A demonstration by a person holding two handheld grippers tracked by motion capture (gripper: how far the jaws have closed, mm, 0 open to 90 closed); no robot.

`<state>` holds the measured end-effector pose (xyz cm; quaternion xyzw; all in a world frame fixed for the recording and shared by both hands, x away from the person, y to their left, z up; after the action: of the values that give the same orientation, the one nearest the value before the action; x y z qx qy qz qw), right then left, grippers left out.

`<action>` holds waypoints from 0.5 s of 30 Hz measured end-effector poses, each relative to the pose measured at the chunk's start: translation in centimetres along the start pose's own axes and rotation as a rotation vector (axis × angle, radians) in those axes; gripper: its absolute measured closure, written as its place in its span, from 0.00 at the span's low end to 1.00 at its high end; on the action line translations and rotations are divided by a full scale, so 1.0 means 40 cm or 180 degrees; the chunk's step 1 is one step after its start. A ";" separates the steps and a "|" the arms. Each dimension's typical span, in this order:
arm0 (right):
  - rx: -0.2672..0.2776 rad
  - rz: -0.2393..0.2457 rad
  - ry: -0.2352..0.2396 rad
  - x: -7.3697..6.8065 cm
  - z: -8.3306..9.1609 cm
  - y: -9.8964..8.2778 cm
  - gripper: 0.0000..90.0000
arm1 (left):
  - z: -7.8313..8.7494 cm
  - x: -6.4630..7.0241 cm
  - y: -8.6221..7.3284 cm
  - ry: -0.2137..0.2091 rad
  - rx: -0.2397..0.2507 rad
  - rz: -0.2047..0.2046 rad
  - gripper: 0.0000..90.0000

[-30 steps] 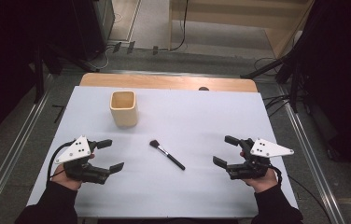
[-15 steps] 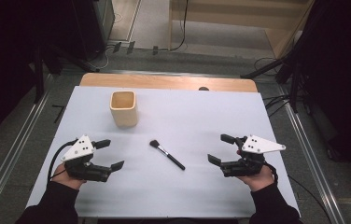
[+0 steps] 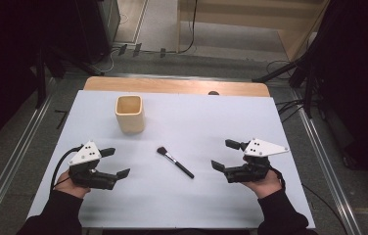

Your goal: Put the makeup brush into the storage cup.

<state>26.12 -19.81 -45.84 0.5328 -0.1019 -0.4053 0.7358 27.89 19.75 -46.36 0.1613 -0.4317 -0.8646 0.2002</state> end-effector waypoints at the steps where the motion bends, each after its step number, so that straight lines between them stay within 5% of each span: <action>1: -0.0023 0.0023 -0.0026 -0.003 -0.005 0.002 0.17 | -0.002 0.001 0.000 -0.0019 -0.0009 0.0005 0.15; 15: -0.0089 -0.0002 -0.0011 -0.016 -0.051 0.014 0.17 | -0.005 0.001 -0.003 -0.0034 -0.0041 0.0023 0.15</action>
<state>27.14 -17.86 -46.01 0.5219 -0.0973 -0.4079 0.7429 27.94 19.65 -46.58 0.1539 -0.4278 -0.8675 0.2020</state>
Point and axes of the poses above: each handheld gripper's, and its own axes: z roughly backward along the jaws, y roughly out of its top, x roughly to its right, the point moved 4 cm from there along -z, roughly forward along the jaws, and after that the axes turned 12 degrees about -z, right-handed, at the moved point
